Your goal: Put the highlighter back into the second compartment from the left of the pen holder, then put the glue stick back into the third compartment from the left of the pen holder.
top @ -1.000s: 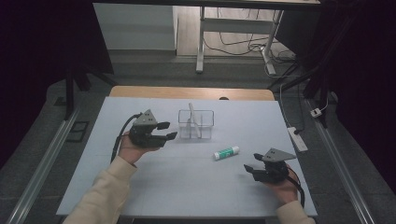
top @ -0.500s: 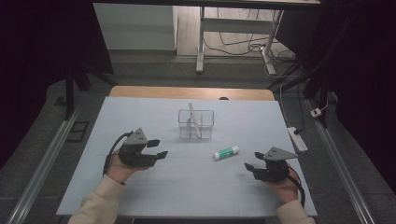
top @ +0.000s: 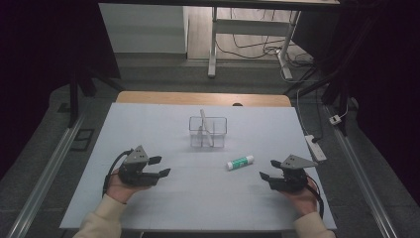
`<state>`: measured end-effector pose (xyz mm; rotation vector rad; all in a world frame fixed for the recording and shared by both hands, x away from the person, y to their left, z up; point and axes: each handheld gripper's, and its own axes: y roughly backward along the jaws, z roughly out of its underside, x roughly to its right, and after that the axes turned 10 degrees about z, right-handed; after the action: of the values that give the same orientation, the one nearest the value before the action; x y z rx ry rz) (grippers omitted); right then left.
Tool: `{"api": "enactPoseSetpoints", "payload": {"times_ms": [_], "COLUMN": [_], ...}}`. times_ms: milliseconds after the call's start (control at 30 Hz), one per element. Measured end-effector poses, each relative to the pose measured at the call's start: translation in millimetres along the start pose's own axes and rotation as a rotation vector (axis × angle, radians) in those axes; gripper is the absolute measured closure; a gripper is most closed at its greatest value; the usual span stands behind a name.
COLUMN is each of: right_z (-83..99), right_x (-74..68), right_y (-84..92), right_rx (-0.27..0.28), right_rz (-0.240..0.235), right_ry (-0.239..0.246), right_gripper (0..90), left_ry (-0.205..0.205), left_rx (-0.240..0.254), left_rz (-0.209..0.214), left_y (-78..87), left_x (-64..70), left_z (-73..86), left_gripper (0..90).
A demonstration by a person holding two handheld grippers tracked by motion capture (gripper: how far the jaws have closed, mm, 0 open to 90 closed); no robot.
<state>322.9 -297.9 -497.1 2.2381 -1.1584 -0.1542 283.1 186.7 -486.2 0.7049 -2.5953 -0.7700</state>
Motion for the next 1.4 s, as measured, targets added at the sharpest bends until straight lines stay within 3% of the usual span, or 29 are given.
{"api": "enactPoseSetpoints", "payload": {"times_ms": [333,700,933,1167,1400], "right_z": [-0.6,-10.2,-22.6,-32.8,-38.6], "right_x": [2.6,7.4,14.1,22.7,28.3], "right_y": [-2.1,-5.5,-13.0,-31.4,-57.1], "right_rx": [-0.033,-0.044,-0.045,-0.124,-0.207], "right_rz": [0.004,0.009,-0.006,0.007,0.008], "right_ry": [-0.027,-0.067,-0.075,-0.088,-0.105], "right_gripper": [31.3,36.8,52.8,87.7,88.8], "left_ry": [0.010,0.013,0.013,0.012,0.011], "left_rx": [-0.002,-0.014,-0.028,-0.032,-0.041], "left_rz": [0.000,0.007,0.013,0.018,0.025], "left_y": [0.0,-1.3,-3.3,-3.4,-5.2], "left_x": [-0.1,0.2,0.6,1.3,1.4], "left_z": [2.9,5.8,8.6,9.0,8.9], "left_gripper": [40.4,39.7,39.4,38.3,36.6]}}
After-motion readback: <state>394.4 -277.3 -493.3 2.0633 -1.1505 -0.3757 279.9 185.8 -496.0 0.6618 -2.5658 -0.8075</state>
